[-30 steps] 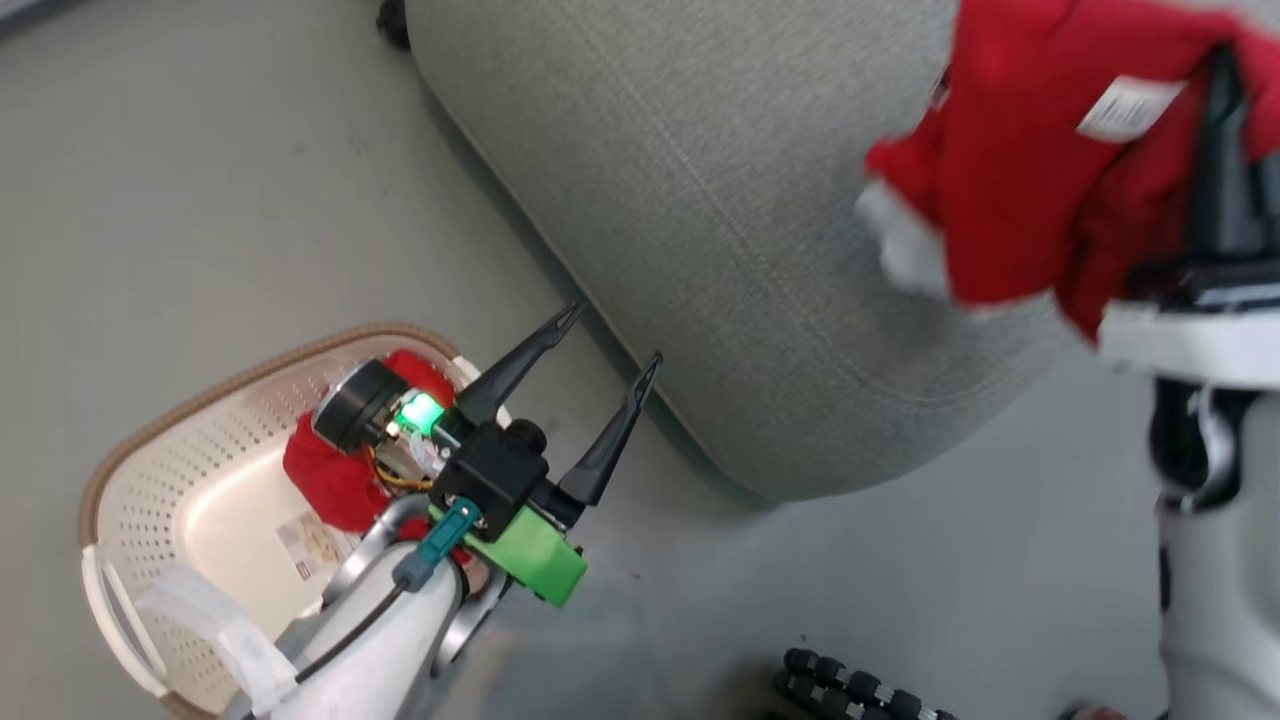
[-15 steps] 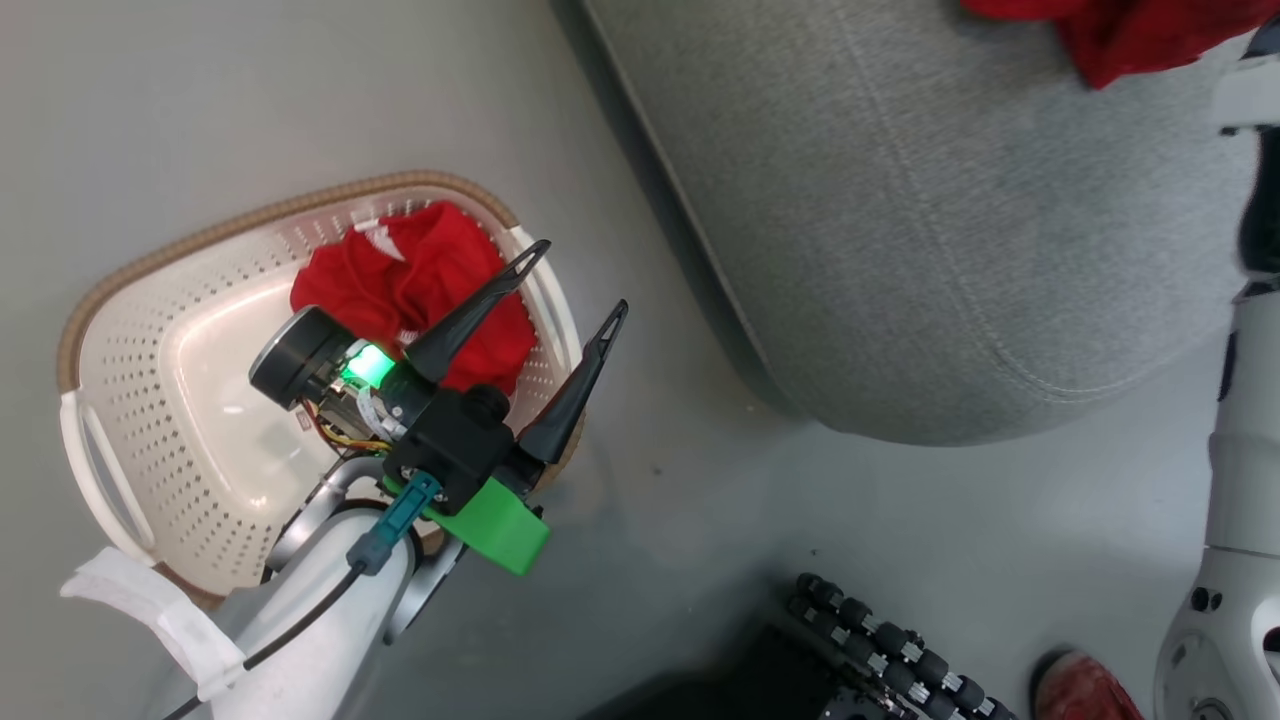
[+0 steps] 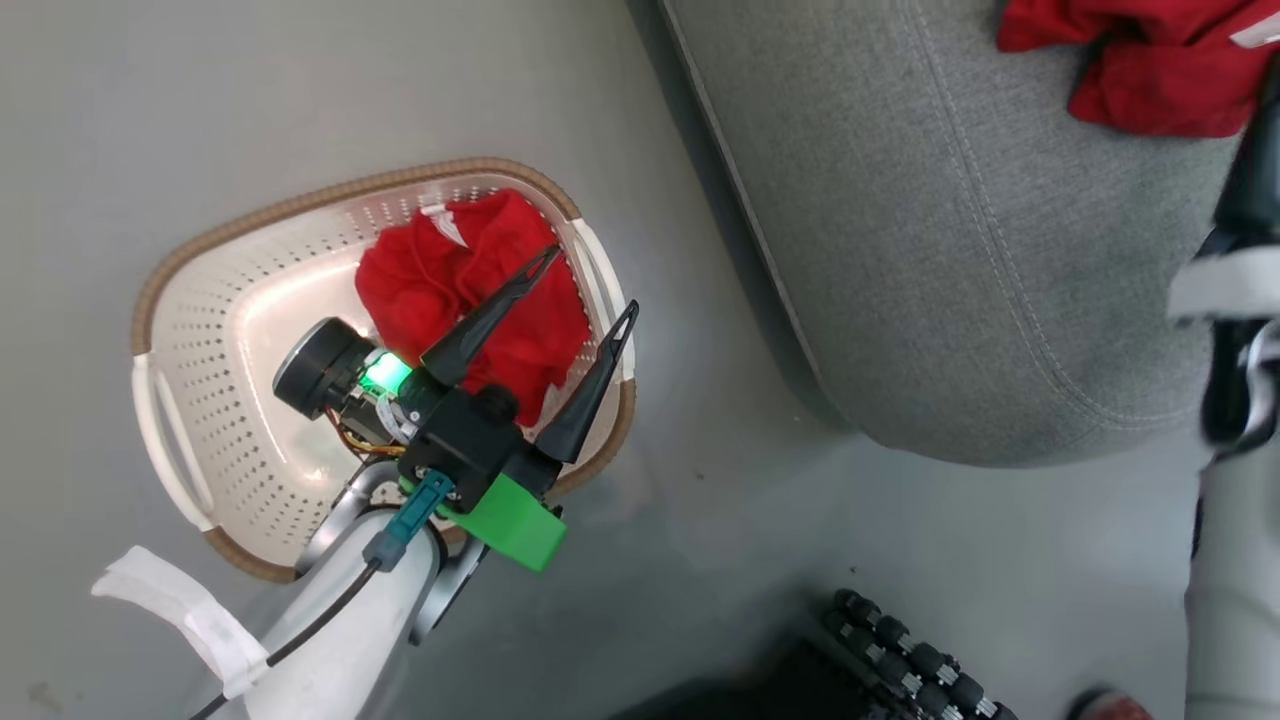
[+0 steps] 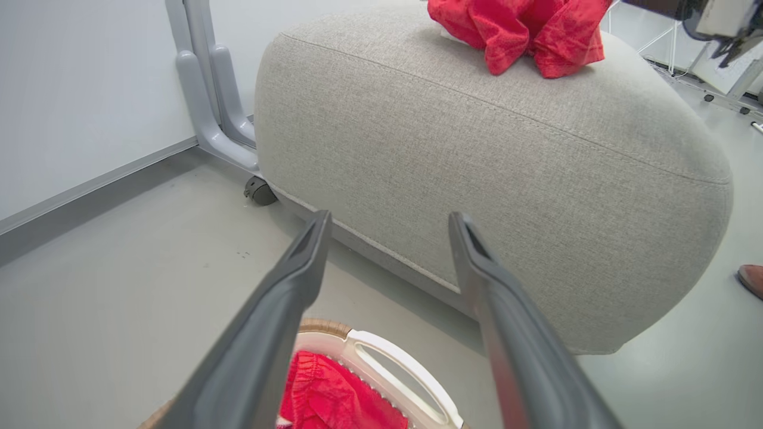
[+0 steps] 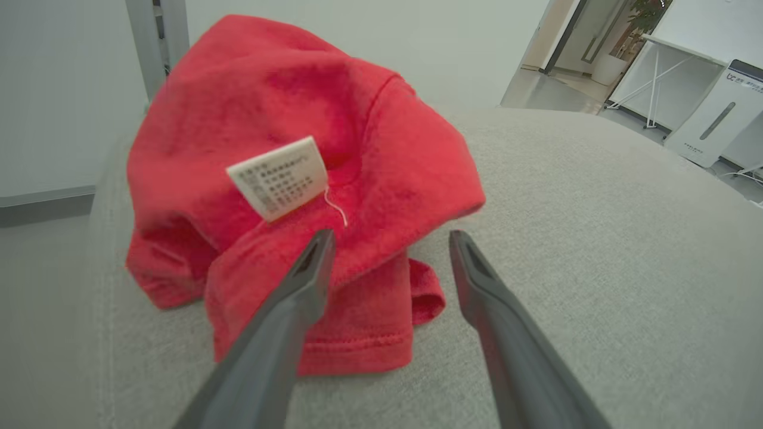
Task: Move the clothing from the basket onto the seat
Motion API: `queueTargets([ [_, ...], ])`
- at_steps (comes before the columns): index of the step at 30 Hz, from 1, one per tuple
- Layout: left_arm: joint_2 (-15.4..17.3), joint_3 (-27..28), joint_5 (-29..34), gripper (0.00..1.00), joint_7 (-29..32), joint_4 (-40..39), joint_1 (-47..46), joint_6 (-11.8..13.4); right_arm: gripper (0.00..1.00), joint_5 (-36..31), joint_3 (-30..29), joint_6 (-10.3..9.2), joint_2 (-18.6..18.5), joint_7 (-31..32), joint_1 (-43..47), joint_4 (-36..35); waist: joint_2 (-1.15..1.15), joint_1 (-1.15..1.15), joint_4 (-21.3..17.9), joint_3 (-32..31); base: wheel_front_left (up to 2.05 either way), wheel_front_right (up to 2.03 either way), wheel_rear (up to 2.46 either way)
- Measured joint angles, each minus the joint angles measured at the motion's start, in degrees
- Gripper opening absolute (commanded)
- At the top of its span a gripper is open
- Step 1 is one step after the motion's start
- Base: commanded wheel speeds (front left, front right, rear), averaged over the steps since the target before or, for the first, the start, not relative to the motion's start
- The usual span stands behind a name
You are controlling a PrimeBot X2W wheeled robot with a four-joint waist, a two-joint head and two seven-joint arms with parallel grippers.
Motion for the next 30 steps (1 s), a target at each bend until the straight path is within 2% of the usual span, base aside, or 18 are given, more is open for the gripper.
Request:
queueTargets([
  [8,-4.72,1.47,-2.26,1.00,-1.52,4.87,1.63,1.70,1.00,0.49,9.98,0.00,0.20,0.00,14.31,-5.47,0.00,0.00,1.60,-6.77,0.00,0.00,0.00],
  [13,-8.00,4.49,-3.22,1.00,-1.59,4.87,4.41,2.31,1.00,-0.77,16.13,0.00,0.29,0.00,19.12,-7.08,0.00,0.00,3.28,-11.88,0.00,0.00,0.00],
  [21,-11.29,10.79,-3.90,1.00,-1.67,5.52,10.10,2.30,1.00,-1.05,20.04,0.00,0.29,0.00,22.24,-7.78,0.00,-0.01,8.85,-18.60,0.00,0.00,0.00],
  [30,-12.80,18.70,-4.34,1.00,-1.67,5.44,17.62,2.27,1.00,-0.73,22.49,0.00,0.27,0.00,25.91,-8.39,0.00,-0.01,16.72,-26.33,0.00,0.00,0.00],
])
